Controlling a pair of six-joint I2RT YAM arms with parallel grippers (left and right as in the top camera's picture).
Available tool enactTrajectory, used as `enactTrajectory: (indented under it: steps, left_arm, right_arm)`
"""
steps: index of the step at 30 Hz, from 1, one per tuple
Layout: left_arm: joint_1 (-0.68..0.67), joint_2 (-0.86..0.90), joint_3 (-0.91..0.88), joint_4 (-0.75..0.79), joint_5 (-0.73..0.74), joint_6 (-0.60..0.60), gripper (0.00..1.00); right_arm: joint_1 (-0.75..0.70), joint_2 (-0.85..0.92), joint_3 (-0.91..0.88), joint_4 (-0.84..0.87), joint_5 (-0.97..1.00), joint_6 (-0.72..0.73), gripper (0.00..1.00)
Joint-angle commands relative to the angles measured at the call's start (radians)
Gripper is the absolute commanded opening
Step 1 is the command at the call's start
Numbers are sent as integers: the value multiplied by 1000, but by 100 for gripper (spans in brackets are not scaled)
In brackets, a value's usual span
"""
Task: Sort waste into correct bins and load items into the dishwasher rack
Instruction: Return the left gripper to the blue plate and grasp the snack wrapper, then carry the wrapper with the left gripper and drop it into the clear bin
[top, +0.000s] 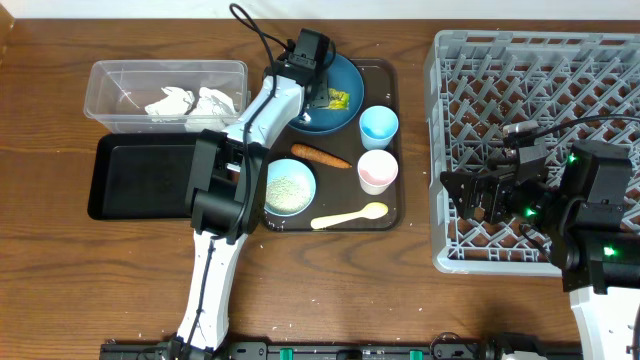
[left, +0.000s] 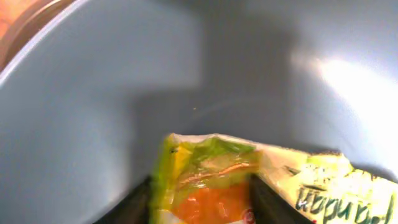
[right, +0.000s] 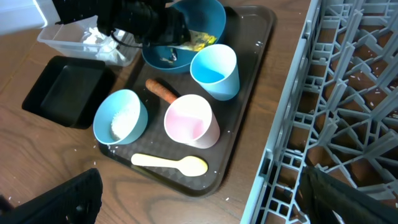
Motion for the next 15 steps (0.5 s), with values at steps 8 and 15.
enactTrajectory:
  steps: [8,15]
  left_arm:
    - [-4,-13,-3,-12,45,11,6]
    - [8,-188,-3,-66,44,11,6]
  right_arm:
    - [-3,-2,21,-1,-9,-7,99]
    - [-3,-2,21,-2,-8,-7,99]
